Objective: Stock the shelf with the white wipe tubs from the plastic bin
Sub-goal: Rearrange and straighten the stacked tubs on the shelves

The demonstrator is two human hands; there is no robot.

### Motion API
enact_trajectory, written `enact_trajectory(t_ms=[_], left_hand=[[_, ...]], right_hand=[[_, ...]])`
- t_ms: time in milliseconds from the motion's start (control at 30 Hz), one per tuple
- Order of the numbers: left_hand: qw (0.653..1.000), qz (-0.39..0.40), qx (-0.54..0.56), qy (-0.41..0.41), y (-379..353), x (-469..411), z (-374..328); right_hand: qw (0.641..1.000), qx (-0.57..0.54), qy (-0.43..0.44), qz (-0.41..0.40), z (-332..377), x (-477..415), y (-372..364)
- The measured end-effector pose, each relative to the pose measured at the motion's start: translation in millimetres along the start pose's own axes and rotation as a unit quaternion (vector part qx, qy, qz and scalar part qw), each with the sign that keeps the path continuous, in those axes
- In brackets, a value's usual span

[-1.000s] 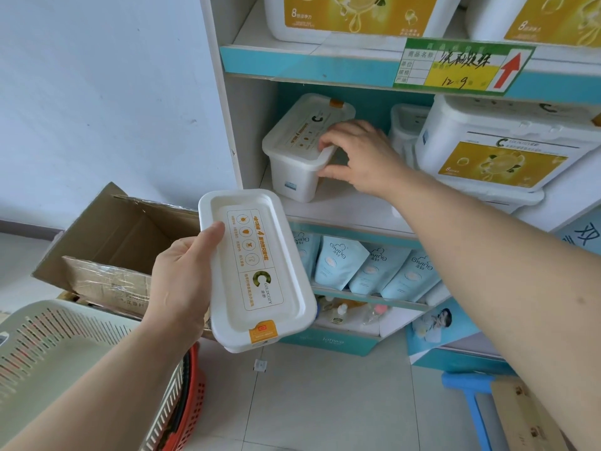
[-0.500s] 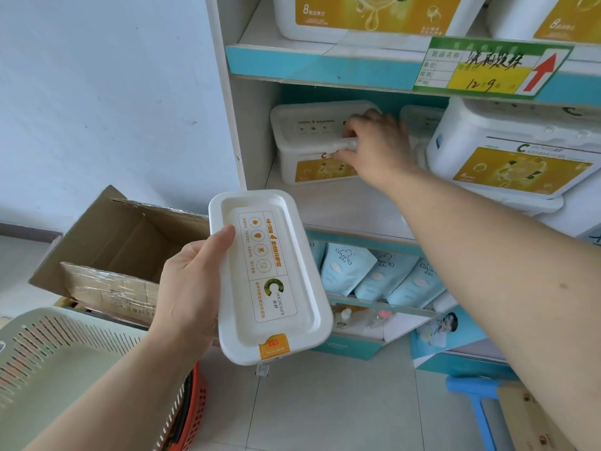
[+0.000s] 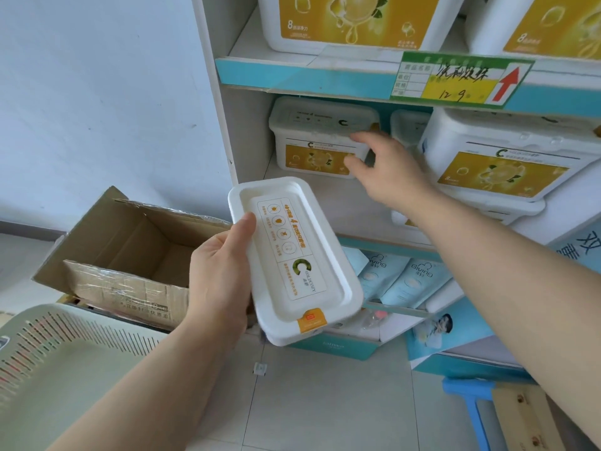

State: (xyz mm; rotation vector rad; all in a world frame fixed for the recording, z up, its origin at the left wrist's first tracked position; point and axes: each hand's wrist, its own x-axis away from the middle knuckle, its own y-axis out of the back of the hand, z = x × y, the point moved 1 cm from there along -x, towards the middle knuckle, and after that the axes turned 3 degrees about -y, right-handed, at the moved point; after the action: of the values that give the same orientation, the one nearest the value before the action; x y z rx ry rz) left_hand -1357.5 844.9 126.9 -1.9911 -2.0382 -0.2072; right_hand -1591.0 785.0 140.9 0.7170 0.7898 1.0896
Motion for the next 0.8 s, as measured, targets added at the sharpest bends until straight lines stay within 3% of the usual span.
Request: enact_trajectory(t_ms=[133, 300, 500, 800], left_hand=[[0.999, 0.013, 0.015, -0.027, -24.3, 15.3, -13.5], [0.996, -0.044, 0.072, -0.008, -56.1, 0.0, -20.5], [0.995, -0.069, 0.06, 0.037, -67.5, -27.9, -9.9], [0.999, -0.044, -0.005, 0.023, -72.2, -47.7, -17.3]], right_hand=[[0.987, -0.142, -0.038, 0.056, 4.7, 43.5, 27.4], [0.973, -0.204, -0.075, 0.081, 7.3, 69.5, 54.8], [0.958, -0.244, -0.091, 0.123, -3.4, 79.1, 43.7], [0.935, -0.331, -0.098, 0.081, -5.5, 60.1, 19.9]])
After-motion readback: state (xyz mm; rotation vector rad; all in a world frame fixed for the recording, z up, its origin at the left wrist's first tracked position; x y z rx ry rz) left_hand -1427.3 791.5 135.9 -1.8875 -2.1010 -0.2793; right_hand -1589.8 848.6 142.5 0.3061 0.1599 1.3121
